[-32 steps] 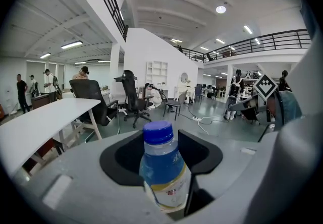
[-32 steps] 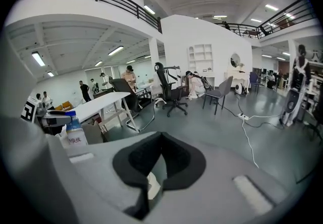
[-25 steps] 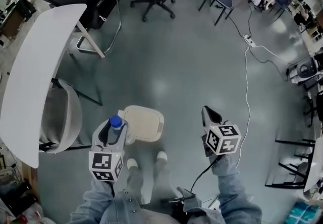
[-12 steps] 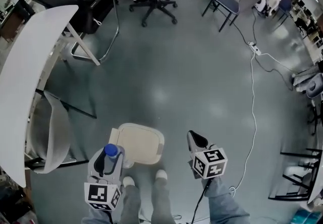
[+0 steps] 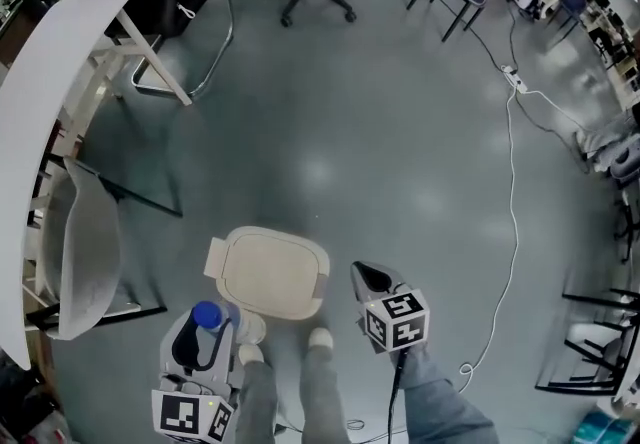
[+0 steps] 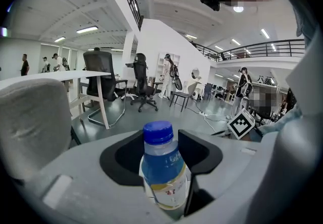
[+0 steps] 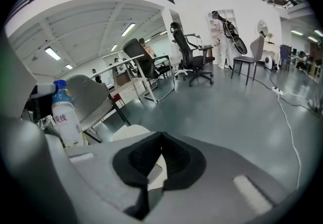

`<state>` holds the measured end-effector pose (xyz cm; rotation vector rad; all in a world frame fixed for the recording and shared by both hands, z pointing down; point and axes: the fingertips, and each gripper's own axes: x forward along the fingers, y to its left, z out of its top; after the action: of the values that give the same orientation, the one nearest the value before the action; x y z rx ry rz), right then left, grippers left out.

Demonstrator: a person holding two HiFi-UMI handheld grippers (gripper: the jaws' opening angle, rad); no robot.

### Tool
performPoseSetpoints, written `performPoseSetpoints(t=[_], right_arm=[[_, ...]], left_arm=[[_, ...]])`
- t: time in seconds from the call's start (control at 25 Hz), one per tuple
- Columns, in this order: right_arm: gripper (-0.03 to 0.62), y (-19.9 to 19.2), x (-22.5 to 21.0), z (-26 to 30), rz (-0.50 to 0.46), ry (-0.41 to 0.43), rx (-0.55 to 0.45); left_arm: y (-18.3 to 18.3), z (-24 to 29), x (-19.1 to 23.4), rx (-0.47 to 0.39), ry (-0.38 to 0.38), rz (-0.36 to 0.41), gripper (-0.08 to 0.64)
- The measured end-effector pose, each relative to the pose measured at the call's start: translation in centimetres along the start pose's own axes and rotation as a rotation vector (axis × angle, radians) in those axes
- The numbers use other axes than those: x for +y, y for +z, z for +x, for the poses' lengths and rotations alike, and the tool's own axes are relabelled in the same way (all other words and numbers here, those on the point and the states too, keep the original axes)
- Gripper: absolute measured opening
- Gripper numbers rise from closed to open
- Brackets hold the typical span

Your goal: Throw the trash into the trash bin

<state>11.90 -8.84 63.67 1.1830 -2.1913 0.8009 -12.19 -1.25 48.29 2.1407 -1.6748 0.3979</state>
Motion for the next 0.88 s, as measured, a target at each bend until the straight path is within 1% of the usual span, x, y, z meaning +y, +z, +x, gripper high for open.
performPoseSetpoints(t=[0.24, 0.52, 0.68, 0.88], right_arm=[[0.003, -4.0, 1.3, 3.6, -0.030, 0.043, 0.042], [0.003, -8.9, 3.6, 6.4, -0.067, 0.082, 0.140], [0.003, -11.0, 4.0, 7.6, -0.083, 0.082, 0.189], [0.003, -13.1, 3.5, 8.6, -0.107, 0.064, 0.262]], left_arm=[[-3.5, -1.1, 1.7, 0.023, 0.035, -0.009, 0.221], [-6.9, -2.0, 3.5, 0.071, 0.080, -0.046, 0.221], [-8.2, -2.3, 4.1, 0.085, 0.093, -0.062, 0.221], [-8.6, -2.4, 3.9, 0.101, 0.086, -0.052, 0.221]])
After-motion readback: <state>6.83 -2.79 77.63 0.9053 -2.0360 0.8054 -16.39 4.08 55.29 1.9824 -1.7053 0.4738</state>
